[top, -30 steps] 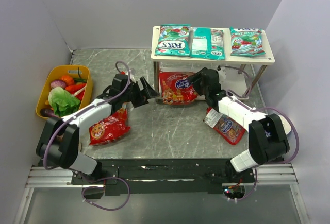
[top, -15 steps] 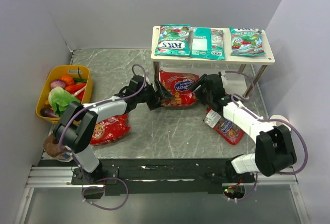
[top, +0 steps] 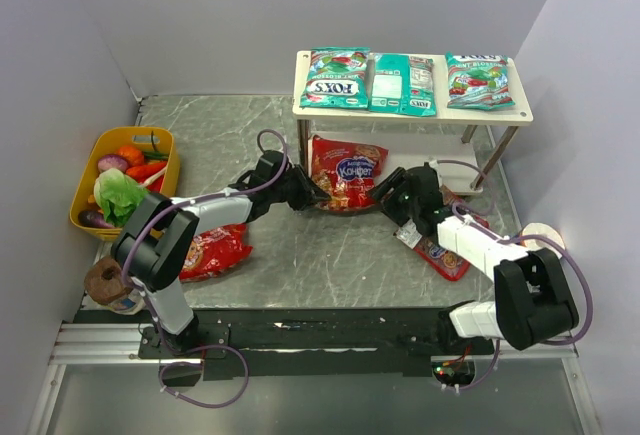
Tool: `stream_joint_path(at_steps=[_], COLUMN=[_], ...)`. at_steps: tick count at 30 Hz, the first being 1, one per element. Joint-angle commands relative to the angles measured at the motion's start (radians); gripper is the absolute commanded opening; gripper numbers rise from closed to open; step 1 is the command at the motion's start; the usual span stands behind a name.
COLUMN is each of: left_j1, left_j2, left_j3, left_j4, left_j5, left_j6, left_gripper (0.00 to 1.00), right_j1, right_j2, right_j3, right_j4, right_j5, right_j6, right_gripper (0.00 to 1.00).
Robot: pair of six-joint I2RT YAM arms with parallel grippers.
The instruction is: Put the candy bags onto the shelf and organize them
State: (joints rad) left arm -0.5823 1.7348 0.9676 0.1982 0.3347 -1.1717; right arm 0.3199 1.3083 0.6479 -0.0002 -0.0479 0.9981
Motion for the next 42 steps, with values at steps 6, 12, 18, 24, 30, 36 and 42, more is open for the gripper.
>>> stream_joint_path(at_steps=[6, 12, 18, 24, 30, 36, 42], left_j1=[-0.004, -0.002, -0.004, -0.007, -0.017, -0.024, -0.027], left_j2=[0.023, 0.025, 0.039, 0.026, -0.040, -0.110, -0.182], left_j3=[0.048, 0.077, 0.120, 0.134, 0.103, 0.069, 0.037], left_j4=[0.053, 0.044, -0.002, -0.005, -0.039, -0.158, -0.241], left_j5=[-0.020, -0.034, -0.118, -0.204, -0.247, -0.273, -0.309], left_j6=[0.003, 0.007, -0.155, -0.256, -0.270, -0.252, -0.223], left_gripper=[0.05, 0.07, 0.18, 0.21, 0.40, 0.60, 0.67], right_j1=[-0.018, -0.019, -0.019, -0.019, -0.018, -0.019, -0.019], right_j2=[0.022, -0.089, -0.072, 0.008, 0.074, 0.173, 0.204], right_j3=[-0.093, -0.077, -0.050, -0.021, 0.033, 0.088, 0.127], right_j4=[0.342, 0.356, 0.443, 0.560, 0.579, 0.612, 0.621], right_j5=[-0.053, -0.004, 0.023, 0.020, 0.028, 0.039, 0.121], right_j6=[0.028, -0.027, -0.043, -0.036, -0.039, -0.018, -0.004], right_gripper=[0.23, 0.00, 0.00, 0.00, 0.00, 0.00, 0.00])
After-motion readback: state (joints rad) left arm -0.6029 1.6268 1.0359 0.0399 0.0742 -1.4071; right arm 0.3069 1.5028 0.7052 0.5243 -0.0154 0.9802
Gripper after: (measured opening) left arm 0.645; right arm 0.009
